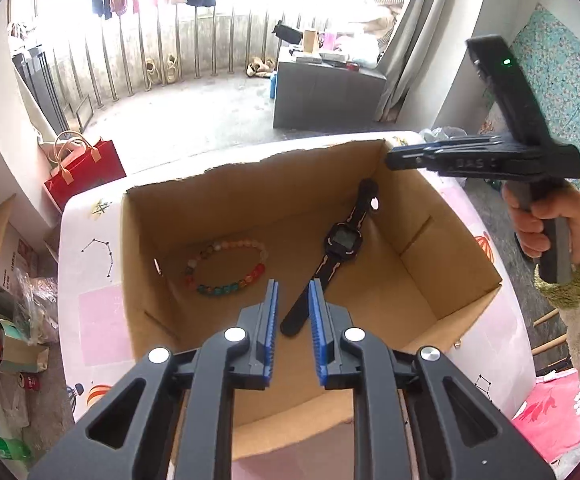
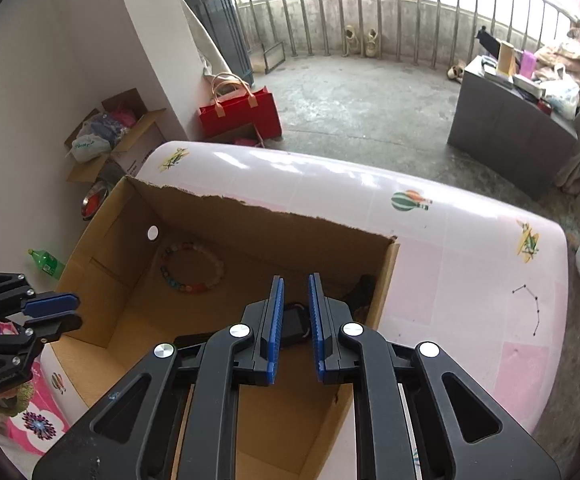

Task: Organize jewelry
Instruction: 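Move the right tool back to the pink-orange bead bracelet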

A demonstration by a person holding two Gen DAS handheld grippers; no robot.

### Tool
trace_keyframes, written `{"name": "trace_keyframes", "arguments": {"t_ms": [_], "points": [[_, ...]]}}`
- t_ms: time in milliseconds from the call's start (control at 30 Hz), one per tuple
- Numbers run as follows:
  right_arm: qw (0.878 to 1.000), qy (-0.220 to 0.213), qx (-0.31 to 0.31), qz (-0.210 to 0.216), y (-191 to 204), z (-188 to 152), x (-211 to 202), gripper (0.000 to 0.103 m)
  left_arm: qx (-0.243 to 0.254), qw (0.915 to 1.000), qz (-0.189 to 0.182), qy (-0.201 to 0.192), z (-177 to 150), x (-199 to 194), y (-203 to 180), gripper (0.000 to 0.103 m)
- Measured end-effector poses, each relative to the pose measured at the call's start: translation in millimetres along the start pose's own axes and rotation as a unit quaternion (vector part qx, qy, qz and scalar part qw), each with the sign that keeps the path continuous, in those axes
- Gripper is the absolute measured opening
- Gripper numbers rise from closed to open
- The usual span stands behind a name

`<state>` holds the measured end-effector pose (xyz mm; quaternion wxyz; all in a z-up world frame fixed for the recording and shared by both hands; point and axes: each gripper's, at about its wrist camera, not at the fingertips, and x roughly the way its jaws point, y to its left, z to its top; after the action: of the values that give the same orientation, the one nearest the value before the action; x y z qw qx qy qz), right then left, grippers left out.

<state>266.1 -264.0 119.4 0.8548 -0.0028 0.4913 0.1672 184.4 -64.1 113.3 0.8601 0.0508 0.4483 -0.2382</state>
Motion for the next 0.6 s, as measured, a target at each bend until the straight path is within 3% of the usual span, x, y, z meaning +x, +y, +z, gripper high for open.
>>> {"name": "trace_keyframes", "arguments": {"t_ms": [100, 133, 300, 467, 600], "points": [[1.0, -0.008, -0.007, 0.015, 15.4, -11.7, -10.7, 0.015, -0.009, 0.9993, -0.011, -0.034, -22.6, -29.0, 1.3, 0.021], [1.0, -0.018, -0.01, 0.022, 21.0, -17.5, -19.5, 0.02, -0.011, 0.9988, -0.013, -0.046, -32.6, -39.4, 2.1, 0.025], [0.991, -0.092, -0.001, 0.093, 45.9, -68.7, -81.8, 0.029, -0.024, 0.9952, -0.029, -0.091, -80.6, -76.4, 7.6, 0.039], [0.983, -0.127, 0.002, 0.132, 67.2, -134.9, -116.9, 0.029, -0.031, 0.9953, -0.028, -0.088, -126.0, -71.8, 3.6, 0.04], [0.987, -0.118, 0.029, 0.103, 74.0, -176.6, -106.3, 0.029, -0.034, 0.9967, -0.035, -0.065, -151.0, -42.9, -12.0, 0.04]]}}
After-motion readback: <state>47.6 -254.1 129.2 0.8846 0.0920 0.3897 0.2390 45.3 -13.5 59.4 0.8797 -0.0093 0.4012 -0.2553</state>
